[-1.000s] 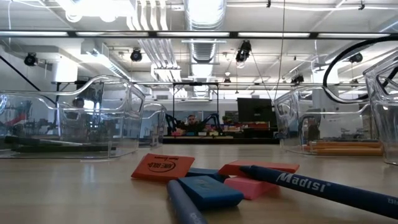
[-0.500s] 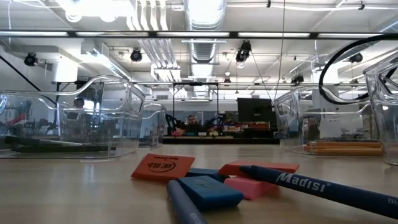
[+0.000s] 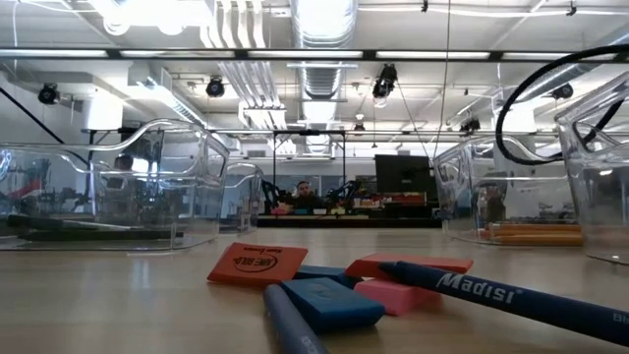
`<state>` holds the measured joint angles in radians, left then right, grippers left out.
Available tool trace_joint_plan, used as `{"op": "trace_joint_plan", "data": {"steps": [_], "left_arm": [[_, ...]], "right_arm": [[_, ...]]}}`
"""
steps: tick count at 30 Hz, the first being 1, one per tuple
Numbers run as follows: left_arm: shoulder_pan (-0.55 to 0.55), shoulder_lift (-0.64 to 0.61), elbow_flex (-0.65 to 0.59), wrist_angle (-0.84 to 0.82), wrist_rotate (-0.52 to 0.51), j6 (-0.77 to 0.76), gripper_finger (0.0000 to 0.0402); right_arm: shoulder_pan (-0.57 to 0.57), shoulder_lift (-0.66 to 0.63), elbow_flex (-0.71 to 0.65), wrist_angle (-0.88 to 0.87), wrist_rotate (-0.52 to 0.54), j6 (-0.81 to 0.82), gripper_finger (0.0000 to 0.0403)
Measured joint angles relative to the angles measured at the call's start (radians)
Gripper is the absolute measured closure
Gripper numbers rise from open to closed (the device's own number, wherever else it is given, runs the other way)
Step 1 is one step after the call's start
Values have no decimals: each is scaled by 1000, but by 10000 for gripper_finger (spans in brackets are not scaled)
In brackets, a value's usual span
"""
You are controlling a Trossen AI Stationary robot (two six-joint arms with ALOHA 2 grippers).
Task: Sort crayons/erasers/pens/pencils in bins
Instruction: Put the purple pen from the bottom transparent bin into the middle left transparent bin
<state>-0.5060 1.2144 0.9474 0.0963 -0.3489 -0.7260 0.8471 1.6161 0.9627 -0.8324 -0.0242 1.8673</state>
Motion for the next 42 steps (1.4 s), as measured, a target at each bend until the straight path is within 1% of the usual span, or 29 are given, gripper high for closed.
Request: {"op": "trace_joint_plan", "data": {"steps": [5,8,13,15,18,21,24,28,31,34,36,39,42], "left_arm": [[0,0,0,0,0,0,352],[0,0,0,0,0,0,352],[0,0,0,0,0,-1,352],[0,0,0,1,0,0,352],[0,0,0,0,0,0,350],[0,0,0,0,0,18,337],[0,0,2,1,0,82,312],[2,0,4,21,-2,195,268],[2,0,2,89,-37,317,236],[6,0,2,176,-77,436,215],[14,0,2,246,-80,473,209],[28,-1,3,303,-80,473,207],[38,-1,3,344,-81,473,207]], "right_arm": [[12,-48,75,-60,9,-92,382],[16,-68,119,-59,6,-160,382],[21,-105,209,-83,75,-225,382],[22,-108,256,-131,111,-249,381],[21,-109,345,-204,184,-289,381],[20,-112,432,-276,281,-315,380],[18,-112,509,-308,401,-360,380],[-13,-110,596,-304,580,-457,380],[-57,-109,637,-254,696,-571,380],[-117,-109,669,-146,769,-755,379],[-163,-109,684,-45,784,-897,379],[-227,-109,687,148,783,-1132,379],[-279,-109,689,293,748,-1322,379]]}}
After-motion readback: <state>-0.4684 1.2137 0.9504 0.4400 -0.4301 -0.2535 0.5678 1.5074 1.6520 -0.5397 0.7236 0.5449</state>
